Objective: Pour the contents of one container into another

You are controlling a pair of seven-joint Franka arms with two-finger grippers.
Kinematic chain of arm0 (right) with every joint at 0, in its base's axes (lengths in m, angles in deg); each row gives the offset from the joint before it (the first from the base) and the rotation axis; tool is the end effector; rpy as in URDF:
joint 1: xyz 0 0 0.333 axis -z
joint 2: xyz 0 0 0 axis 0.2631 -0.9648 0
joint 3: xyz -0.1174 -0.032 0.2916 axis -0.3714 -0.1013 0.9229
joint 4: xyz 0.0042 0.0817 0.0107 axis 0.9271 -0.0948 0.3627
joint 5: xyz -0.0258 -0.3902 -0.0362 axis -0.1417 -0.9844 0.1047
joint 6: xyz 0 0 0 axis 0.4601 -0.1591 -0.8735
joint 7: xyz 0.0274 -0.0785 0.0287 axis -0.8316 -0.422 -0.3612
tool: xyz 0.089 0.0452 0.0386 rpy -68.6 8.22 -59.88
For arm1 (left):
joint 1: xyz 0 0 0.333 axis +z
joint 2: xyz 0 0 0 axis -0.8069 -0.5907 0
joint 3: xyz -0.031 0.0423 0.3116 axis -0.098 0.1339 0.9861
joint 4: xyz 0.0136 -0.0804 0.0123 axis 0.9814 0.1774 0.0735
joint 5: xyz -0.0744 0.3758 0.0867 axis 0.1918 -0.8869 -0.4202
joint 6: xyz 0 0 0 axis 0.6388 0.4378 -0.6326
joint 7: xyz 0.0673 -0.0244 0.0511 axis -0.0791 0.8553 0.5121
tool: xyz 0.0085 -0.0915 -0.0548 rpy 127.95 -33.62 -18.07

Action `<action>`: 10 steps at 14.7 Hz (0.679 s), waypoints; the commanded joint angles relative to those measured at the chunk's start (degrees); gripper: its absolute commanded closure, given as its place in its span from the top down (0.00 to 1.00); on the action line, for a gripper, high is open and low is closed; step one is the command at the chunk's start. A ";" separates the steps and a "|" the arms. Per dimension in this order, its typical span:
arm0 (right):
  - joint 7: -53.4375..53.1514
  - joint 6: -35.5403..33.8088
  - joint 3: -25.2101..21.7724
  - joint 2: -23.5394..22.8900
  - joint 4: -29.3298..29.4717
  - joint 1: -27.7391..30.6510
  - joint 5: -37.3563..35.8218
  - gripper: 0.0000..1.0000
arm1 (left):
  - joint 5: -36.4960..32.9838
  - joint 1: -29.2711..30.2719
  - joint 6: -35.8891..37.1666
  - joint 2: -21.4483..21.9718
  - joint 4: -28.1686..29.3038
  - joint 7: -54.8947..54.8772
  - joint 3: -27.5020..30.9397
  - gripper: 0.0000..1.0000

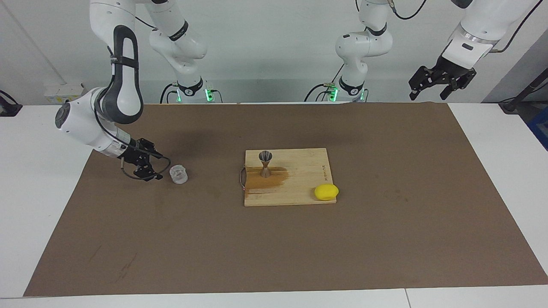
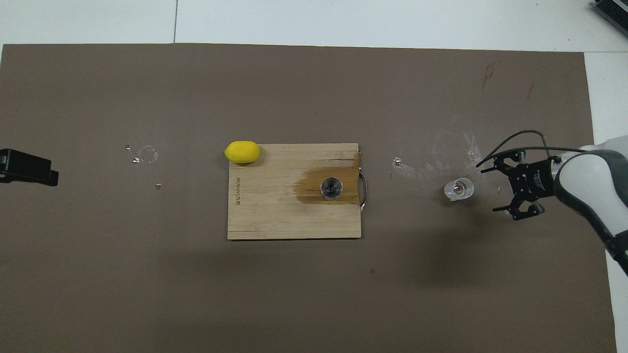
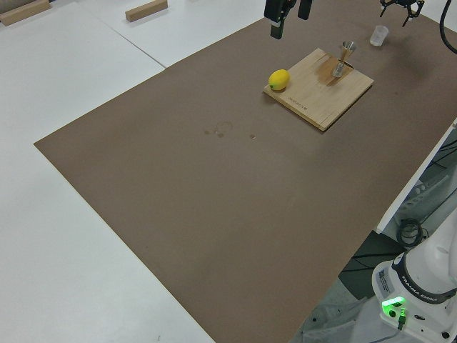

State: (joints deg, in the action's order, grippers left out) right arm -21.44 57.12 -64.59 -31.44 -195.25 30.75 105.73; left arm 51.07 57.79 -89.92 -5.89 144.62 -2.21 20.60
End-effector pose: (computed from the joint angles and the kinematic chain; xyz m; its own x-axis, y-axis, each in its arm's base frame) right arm 0.5458 -0.0724 0.3406 0.2744 -0.8800 -0.3877 -0.9579 -0.2855 -0.0300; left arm 0.5181 -0.0218 0.6612 0.9981 -0.0307 -0.0540 -0.0290 -0.9991 0.0320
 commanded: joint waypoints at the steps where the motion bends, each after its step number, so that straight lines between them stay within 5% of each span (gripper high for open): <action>1: 1.89 0.26 0.34 1.95 0.92 -4.75 -6.96 1.00 | 0.49 -0.04 0.08 1.62 1.71 -0.48 0.23 1.00; 5: 3.19 0.35 0.51 2.99 3.30 -11.27 -18.92 1.00 | 0.49 -0.04 0.08 1.62 1.71 -0.48 0.23 1.00; 10: 30.50 0.09 0.69 8.08 4.09 -11.54 -20.79 1.00 | 0.49 -0.04 0.08 1.62 1.71 -0.48 0.23 1.00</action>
State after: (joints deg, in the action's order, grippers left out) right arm -0.46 57.29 -64.06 -26.71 -190.92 18.01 86.00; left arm 51.07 57.79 -89.92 -5.89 144.62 -2.21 20.60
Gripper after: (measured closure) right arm 0.000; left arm 0.000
